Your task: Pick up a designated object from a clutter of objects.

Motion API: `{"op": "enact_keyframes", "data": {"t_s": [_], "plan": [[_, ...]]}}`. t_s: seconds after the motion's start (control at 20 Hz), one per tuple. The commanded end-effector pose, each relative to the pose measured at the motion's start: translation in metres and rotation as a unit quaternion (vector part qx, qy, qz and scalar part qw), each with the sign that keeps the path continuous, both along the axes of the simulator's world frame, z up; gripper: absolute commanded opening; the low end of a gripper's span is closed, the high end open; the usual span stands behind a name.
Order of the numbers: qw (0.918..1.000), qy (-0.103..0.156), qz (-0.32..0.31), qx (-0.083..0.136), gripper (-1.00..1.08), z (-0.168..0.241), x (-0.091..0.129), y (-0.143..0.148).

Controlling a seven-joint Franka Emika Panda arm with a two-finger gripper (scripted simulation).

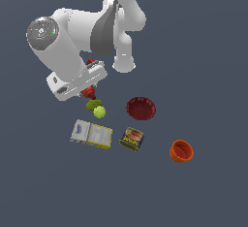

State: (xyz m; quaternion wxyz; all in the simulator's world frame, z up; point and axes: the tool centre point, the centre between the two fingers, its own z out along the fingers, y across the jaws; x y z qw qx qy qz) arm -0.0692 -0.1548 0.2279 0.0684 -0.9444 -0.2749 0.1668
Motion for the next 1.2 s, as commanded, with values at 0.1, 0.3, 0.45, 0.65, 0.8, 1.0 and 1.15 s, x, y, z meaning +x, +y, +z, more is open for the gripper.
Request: {"op": "enact_keyframes", "data": {"t_s": [0.1, 0.3, 0.45, 0.65, 0.8, 1.0, 1.15], "plan": [[1.0000, 0.000, 0.000, 0.000, -1.00, 0.053, -0.006, 0.016], [1.0000, 0.001, 0.000, 0.000, -1.00, 0.093, -0.011, 0.028], [1.0000, 0.001, 0.001, 0.001, -1.00, 0.118, -0.013, 0.036], [1.0000, 0.001, 0.001, 0.001, -1.00, 0.144, -0.015, 0.043], [1.0000, 0.002, 0.001, 0.001, -1.00, 0.158, -0.015, 0.047], [1.0000, 0.002, 0.001, 0.001, -1.00, 0.168, -0.015, 0.050], [1.0000, 0.002, 0.001, 0.001, -1.00, 0.171, -0.015, 0.051]]}}
